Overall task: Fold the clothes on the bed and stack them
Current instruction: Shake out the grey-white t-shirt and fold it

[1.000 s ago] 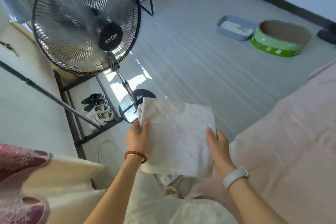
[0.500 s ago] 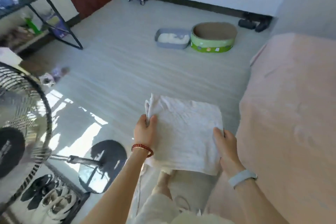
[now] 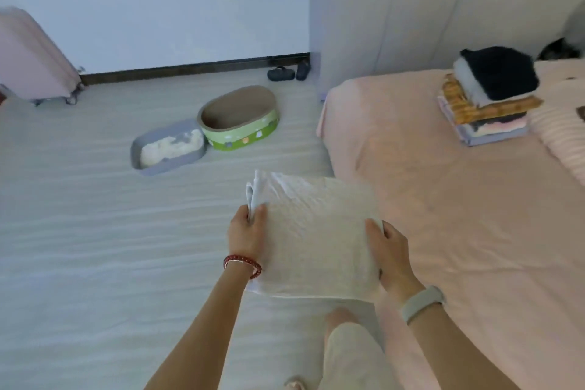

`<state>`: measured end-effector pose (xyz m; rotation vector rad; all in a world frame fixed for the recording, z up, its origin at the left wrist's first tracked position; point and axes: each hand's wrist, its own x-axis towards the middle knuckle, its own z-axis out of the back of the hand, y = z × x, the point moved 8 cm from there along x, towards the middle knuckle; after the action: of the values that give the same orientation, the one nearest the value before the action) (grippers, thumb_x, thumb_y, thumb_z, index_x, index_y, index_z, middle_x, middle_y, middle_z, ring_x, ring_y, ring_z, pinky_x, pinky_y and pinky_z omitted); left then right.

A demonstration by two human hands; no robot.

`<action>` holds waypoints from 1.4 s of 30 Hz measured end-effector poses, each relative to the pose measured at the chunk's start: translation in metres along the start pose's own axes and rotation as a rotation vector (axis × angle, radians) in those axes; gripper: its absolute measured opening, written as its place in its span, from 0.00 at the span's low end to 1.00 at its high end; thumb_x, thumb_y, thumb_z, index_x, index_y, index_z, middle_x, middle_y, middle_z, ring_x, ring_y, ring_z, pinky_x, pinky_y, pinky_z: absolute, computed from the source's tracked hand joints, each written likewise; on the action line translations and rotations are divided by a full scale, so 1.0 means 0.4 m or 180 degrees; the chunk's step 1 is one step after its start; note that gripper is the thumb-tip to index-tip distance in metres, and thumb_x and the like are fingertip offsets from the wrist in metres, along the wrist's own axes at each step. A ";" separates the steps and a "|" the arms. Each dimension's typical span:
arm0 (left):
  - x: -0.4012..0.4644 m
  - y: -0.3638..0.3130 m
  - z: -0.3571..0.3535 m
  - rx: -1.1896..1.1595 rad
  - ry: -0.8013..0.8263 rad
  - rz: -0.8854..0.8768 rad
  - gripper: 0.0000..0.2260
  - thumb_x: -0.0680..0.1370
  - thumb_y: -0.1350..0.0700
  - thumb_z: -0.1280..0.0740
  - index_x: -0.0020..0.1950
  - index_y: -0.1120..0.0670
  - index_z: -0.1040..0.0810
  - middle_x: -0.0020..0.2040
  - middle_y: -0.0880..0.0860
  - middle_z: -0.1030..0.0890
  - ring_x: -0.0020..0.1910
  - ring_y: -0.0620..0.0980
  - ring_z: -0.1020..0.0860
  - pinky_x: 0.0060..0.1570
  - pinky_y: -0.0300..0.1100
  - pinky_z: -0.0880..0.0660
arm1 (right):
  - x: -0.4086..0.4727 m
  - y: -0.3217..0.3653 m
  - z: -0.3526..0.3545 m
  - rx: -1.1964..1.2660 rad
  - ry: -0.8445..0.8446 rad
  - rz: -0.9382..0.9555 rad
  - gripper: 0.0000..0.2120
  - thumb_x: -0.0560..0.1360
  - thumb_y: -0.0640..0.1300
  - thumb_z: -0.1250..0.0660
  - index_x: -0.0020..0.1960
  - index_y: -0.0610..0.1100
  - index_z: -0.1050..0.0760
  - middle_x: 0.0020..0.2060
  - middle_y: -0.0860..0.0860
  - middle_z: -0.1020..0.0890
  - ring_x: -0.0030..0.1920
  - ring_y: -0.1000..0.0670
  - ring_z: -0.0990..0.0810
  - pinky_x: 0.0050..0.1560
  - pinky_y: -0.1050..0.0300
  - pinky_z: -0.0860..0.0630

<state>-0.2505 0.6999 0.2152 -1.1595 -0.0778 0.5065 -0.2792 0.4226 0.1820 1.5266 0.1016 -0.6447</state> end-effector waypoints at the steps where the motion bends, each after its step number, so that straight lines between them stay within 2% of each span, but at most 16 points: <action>1: 0.046 -0.035 -0.056 0.0071 0.0146 -0.0075 0.18 0.78 0.53 0.38 0.31 0.54 0.41 0.28 0.48 0.37 0.28 0.47 0.38 0.29 0.42 0.41 | 0.043 0.013 0.021 0.0083 -0.0150 -0.0042 0.12 0.76 0.43 0.37 0.34 0.42 0.30 0.28 0.47 0.29 0.26 0.52 0.32 0.28 0.60 0.35; 5: 0.226 -0.181 -0.325 0.0180 0.0700 -0.0322 0.17 0.78 0.53 0.38 0.31 0.55 0.38 0.29 0.49 0.34 0.29 0.47 0.36 0.30 0.42 0.39 | 0.252 0.071 0.120 0.0540 -0.0646 -0.0177 0.12 0.77 0.43 0.38 0.38 0.36 0.29 0.34 0.46 0.25 0.34 0.48 0.27 0.36 0.54 0.29; 8: 0.340 -0.307 -0.546 0.0277 0.1068 -0.0444 0.17 0.79 0.53 0.39 0.33 0.55 0.38 0.31 0.50 0.34 0.31 0.49 0.35 0.30 0.42 0.39 | 0.423 0.151 0.207 0.0737 -0.0921 -0.0116 0.09 0.78 0.44 0.39 0.41 0.47 0.25 0.38 0.51 0.21 0.37 0.49 0.22 0.41 0.55 0.24; 11: 0.436 -0.446 -0.771 0.0433 0.1499 -0.0650 0.14 0.80 0.53 0.42 0.37 0.56 0.37 0.34 0.51 0.33 0.35 0.52 0.34 0.34 0.43 0.37 | 0.576 0.235 0.301 0.0835 -0.1245 -0.0050 0.07 0.79 0.45 0.41 0.46 0.49 0.25 0.40 0.54 0.21 0.39 0.53 0.22 0.37 0.59 0.26; 14: 0.508 -0.588 -0.976 0.0628 0.1985 -0.0911 0.10 0.81 0.53 0.44 0.44 0.58 0.34 0.39 0.53 0.30 0.41 0.53 0.30 0.43 0.46 0.33 | 0.693 0.314 0.371 0.0857 -0.1398 0.0060 0.08 0.81 0.46 0.44 0.56 0.46 0.29 0.45 0.51 0.22 0.42 0.53 0.22 0.43 0.57 0.26; 18: 0.573 -0.754 -1.206 0.0823 0.2529 -0.1267 0.12 0.81 0.52 0.45 0.38 0.52 0.37 0.34 0.49 0.33 0.34 0.49 0.33 0.35 0.41 0.36 | 0.812 0.379 0.434 0.1243 -0.1355 0.0001 0.11 0.80 0.49 0.43 0.62 0.49 0.33 0.53 0.51 0.23 0.52 0.49 0.22 0.55 0.48 0.24; 20: 0.606 -0.829 -1.326 0.0819 0.2829 -0.1405 0.10 0.82 0.51 0.46 0.42 0.51 0.35 0.36 0.49 0.31 0.33 0.46 0.32 0.32 0.39 0.37 | 0.878 0.417 0.470 0.1460 -0.1434 0.0056 0.12 0.79 0.47 0.41 0.63 0.50 0.33 0.54 0.53 0.23 0.53 0.50 0.22 0.54 0.49 0.25; 23: 0.648 -0.941 -1.526 0.0776 0.3314 -0.1532 0.09 0.82 0.49 0.47 0.58 0.50 0.33 0.45 0.48 0.29 0.39 0.45 0.30 0.40 0.40 0.33 | 0.987 0.480 0.545 0.1549 -0.1895 0.0247 0.14 0.79 0.43 0.41 0.64 0.48 0.32 0.55 0.51 0.22 0.53 0.50 0.22 0.55 0.48 0.25; 26: 0.678 -1.071 -1.735 0.0532 0.3706 -0.1771 0.09 0.81 0.50 0.45 0.56 0.54 0.33 0.44 0.49 0.28 0.41 0.48 0.28 0.39 0.44 0.30 | 1.101 0.553 0.626 0.1518 -0.2531 0.0452 0.14 0.79 0.43 0.41 0.65 0.50 0.33 0.57 0.50 0.23 0.53 0.50 0.22 0.55 0.48 0.24; 29: 0.705 -1.176 -1.932 0.0390 0.3981 -0.2087 0.07 0.81 0.52 0.44 0.53 0.54 0.33 0.44 0.51 0.27 0.42 0.51 0.27 0.48 0.50 0.28 | 1.220 0.628 0.707 0.1412 -0.3085 0.0691 0.17 0.80 0.44 0.42 0.68 0.50 0.36 0.60 0.50 0.23 0.54 0.52 0.21 0.51 0.52 0.22; 31: 0.728 -1.215 -2.045 0.0323 0.4059 -0.2182 0.08 0.81 0.52 0.45 0.56 0.54 0.32 0.46 0.50 0.26 0.45 0.50 0.27 0.50 0.49 0.29 | 1.305 0.661 0.758 0.1297 -0.3280 0.0716 0.22 0.80 0.44 0.43 0.73 0.53 0.43 0.65 0.49 0.28 0.60 0.48 0.24 0.58 0.46 0.24; 33: 0.755 -1.220 -2.159 0.0358 0.4109 -0.2217 0.10 0.81 0.52 0.45 0.57 0.57 0.33 0.48 0.53 0.27 0.47 0.52 0.28 0.50 0.48 0.31 | 1.388 0.672 0.801 0.1112 -0.3443 0.0768 0.25 0.81 0.43 0.45 0.75 0.55 0.49 0.70 0.51 0.34 0.64 0.50 0.28 0.61 0.51 0.26; 35: 0.774 -1.204 -2.227 0.0531 0.4034 -0.2334 0.09 0.82 0.52 0.46 0.54 0.58 0.33 0.46 0.56 0.29 0.45 0.52 0.29 0.45 0.46 0.33 | 1.434 0.677 0.821 0.0885 -0.3522 0.0823 0.25 0.81 0.42 0.46 0.73 0.58 0.50 0.68 0.59 0.36 0.58 0.63 0.27 0.51 0.71 0.26; 36: 0.784 -1.184 -2.272 0.0726 0.3983 -0.2396 0.10 0.82 0.52 0.46 0.55 0.58 0.34 0.45 0.56 0.29 0.44 0.53 0.30 0.44 0.45 0.34 | 1.467 0.658 0.836 0.0819 -0.3555 0.0711 0.24 0.81 0.42 0.47 0.73 0.59 0.48 0.64 0.62 0.34 0.52 0.68 0.26 0.43 0.77 0.28; 40: 0.822 -1.055 -2.414 0.1613 0.3881 -0.2455 0.14 0.82 0.51 0.47 0.61 0.60 0.36 0.43 0.57 0.28 0.43 0.57 0.28 0.42 0.46 0.34 | 1.562 0.555 0.876 0.0643 -0.3580 -0.0160 0.22 0.82 0.44 0.50 0.74 0.55 0.45 0.61 0.51 0.26 0.39 0.56 0.24 0.27 0.72 0.30; 42: 0.836 -0.998 -2.459 0.1845 0.3925 -0.2368 0.14 0.81 0.49 0.47 0.59 0.58 0.36 0.39 0.56 0.27 0.41 0.58 0.26 0.40 0.46 0.32 | 1.579 0.526 0.888 0.0471 -0.3658 -0.0356 0.22 0.81 0.44 0.50 0.75 0.55 0.44 0.56 0.50 0.24 0.36 0.56 0.24 0.26 0.71 0.30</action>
<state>0.4920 -0.1212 0.1006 -0.6295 0.6451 -0.8391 0.2238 -0.1352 0.1117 1.0909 -0.7477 -1.5460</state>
